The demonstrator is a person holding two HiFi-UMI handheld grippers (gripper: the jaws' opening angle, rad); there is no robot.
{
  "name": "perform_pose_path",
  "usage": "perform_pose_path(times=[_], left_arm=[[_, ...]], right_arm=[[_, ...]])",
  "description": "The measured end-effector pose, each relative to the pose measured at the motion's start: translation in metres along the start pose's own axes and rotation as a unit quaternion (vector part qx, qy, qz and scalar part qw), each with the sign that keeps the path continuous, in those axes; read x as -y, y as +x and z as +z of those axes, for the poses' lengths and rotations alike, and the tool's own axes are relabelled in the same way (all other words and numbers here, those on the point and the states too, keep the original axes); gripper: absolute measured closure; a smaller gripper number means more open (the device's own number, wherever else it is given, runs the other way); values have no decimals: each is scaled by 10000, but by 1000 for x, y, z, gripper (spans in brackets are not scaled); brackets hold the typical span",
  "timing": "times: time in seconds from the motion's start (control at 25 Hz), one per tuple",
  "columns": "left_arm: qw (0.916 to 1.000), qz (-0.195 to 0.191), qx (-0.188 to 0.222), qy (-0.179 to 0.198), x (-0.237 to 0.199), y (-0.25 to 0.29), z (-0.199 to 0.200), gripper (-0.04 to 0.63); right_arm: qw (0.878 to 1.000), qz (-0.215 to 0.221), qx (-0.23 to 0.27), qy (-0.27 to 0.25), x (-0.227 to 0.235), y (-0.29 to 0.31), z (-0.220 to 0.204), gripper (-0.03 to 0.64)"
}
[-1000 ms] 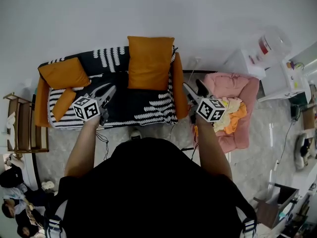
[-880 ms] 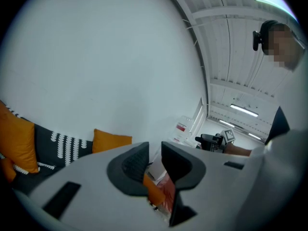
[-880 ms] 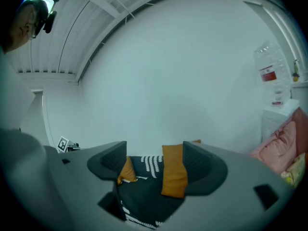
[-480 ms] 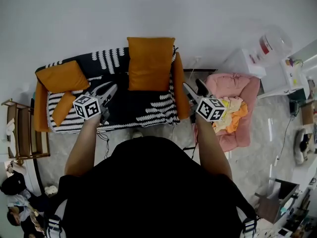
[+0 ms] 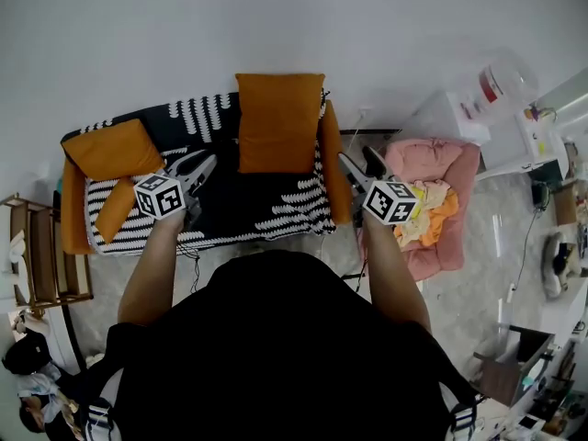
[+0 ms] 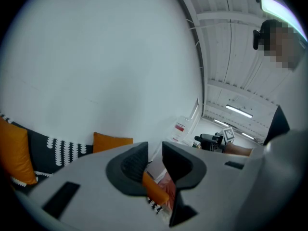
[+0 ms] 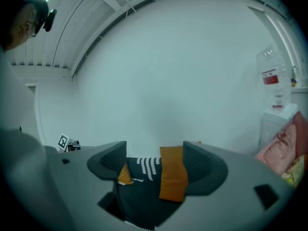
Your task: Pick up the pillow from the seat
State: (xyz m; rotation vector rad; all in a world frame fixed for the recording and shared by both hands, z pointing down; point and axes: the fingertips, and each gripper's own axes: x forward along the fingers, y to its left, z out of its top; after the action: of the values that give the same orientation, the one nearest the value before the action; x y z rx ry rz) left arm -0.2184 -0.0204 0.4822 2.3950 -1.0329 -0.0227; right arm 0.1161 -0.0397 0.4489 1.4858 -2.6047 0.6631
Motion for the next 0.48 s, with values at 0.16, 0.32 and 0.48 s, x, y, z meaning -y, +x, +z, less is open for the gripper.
perform_pose_path(times=[0.16,0.32,0.48], left_arm=[[10000,-27,-9,9,-11,-5,4,498],[10000,-31,-13,17,-23,-7,9,496],[10000,-49,-51,-1,-33,-10,12,494]], right_arm=[[10000,-30,-1,-4,-6,8,-1,245],[10000,-53,-22,13,-10,19,-4,244],[9999,-102,-47,32,-13,26,-8,244]])
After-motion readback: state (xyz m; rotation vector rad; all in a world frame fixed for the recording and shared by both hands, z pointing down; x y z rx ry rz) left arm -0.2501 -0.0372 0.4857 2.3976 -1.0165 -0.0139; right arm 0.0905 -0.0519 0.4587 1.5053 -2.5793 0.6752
